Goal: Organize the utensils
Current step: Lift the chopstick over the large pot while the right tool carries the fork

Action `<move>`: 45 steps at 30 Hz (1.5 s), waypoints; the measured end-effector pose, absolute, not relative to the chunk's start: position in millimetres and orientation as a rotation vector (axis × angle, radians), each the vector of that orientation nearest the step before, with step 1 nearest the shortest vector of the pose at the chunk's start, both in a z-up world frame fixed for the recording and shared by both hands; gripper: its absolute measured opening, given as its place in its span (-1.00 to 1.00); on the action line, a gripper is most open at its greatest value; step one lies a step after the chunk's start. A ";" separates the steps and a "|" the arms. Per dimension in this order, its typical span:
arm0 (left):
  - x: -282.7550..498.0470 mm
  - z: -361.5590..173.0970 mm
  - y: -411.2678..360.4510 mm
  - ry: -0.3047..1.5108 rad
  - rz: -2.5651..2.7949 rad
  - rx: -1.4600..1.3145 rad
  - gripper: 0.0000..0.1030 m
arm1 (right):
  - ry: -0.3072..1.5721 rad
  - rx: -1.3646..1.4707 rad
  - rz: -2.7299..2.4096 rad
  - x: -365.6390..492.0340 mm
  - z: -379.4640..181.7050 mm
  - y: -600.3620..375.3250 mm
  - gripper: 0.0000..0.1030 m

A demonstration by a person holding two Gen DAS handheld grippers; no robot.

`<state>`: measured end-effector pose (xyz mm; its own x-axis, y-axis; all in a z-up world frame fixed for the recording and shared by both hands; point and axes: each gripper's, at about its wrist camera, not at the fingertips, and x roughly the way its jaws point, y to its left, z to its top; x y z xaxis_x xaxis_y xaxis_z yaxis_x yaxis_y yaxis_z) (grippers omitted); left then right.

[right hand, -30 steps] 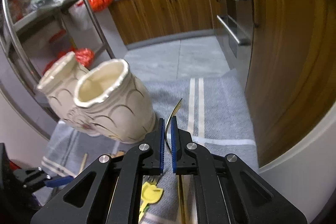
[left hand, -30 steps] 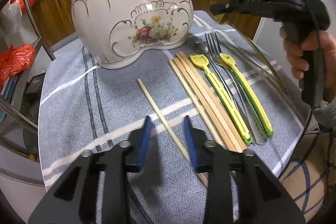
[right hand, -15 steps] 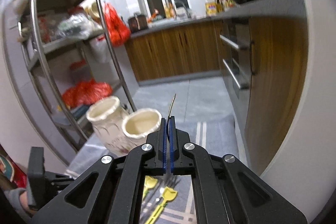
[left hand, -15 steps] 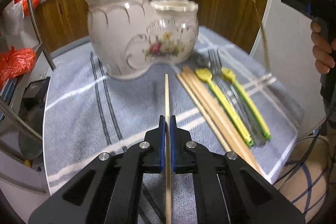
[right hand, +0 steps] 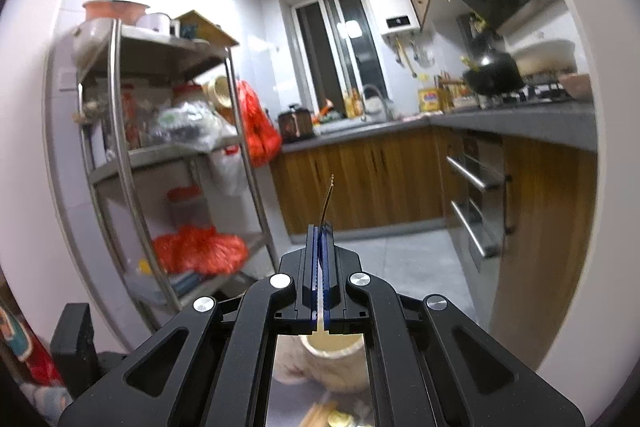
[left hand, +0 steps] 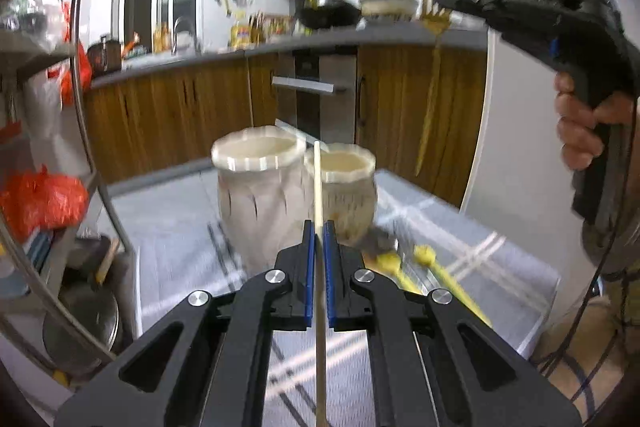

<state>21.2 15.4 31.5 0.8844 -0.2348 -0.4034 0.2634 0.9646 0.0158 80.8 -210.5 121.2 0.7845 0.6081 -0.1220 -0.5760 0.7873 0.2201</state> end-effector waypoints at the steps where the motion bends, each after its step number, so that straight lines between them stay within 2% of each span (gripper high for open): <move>1: 22.5 37.4 14.8 0.389 -0.263 0.069 -0.92 | 0.188 0.181 0.649 82.2 123.0 -208.9 -0.95; 12: 97.4 104.5 38.6 0.199 -0.291 -0.062 -0.92 | 0.113 0.306 0.762 108.8 129.4 -194.2 -0.95; 16: 133.7 111.0 47.7 0.145 -0.246 -0.143 -0.92 | 0.163 0.332 0.783 126.9 117.4 -191.0 -0.96; 21: 166.2 100.1 41.2 0.099 -0.160 -0.150 -0.92 | 0.248 0.334 0.792 144.2 99.1 -184.7 -0.96; 26: 185.7 80.8 41.0 0.133 -0.124 -0.141 -0.92 | 0.327 0.373 0.786 157.5 84.7 -187.6 -0.96; 34: 162.9 67.1 49.8 0.168 -0.145 -0.127 -0.92 | 0.404 0.372 0.756 168.2 65.3 -181.3 -0.95; 45: 134.0 41.7 62.4 0.278 -0.078 -0.117 -0.92 | 0.410 0.408 0.712 173.9 55.4 -192.5 -0.95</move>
<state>134.0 62.4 41.7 0.9587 -0.0924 -0.2691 0.0601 0.9902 -0.1260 173.9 -192.5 55.4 0.6851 0.6945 -0.2197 -0.5383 0.6859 0.4896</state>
